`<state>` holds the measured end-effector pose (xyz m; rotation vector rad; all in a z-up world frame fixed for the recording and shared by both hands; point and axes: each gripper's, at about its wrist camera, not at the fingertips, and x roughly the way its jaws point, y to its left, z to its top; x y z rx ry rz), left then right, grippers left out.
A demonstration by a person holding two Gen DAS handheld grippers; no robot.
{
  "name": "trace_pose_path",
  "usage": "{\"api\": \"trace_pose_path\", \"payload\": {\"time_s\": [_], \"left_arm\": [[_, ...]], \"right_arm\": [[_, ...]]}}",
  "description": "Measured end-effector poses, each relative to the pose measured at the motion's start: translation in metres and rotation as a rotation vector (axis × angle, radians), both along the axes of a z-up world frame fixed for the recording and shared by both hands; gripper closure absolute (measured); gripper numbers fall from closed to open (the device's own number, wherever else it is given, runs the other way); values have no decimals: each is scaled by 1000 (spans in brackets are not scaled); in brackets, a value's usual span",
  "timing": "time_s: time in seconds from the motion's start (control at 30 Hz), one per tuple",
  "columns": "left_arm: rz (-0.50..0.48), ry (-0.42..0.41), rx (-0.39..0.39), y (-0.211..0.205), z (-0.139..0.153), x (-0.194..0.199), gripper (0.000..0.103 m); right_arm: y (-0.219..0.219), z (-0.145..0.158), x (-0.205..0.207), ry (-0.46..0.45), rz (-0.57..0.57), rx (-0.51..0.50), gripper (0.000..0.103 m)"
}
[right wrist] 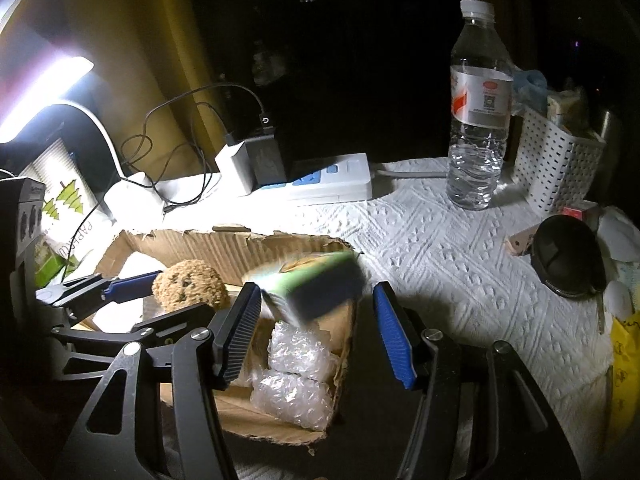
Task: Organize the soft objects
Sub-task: 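Release the teddy bear and tissue pack in the box and withdraw both tools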
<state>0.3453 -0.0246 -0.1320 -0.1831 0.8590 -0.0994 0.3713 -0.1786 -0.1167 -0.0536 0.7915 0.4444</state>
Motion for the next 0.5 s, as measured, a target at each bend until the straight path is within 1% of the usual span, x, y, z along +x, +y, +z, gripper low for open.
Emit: {"api": "trace_pose_path", "payload": {"time_s": [0.07, 0.3, 0.5], "left_arm": [[0, -10, 1, 0, 4, -3, 22], [16, -42, 5, 4, 19, -21, 21], [22, -73, 7, 9, 32, -44, 20]], "right_arm": [[-1, 3, -2, -4, 0, 4, 42], [1, 13, -19, -25, 3, 1, 41], [2, 25, -41, -48, 7, -5, 41]]}}
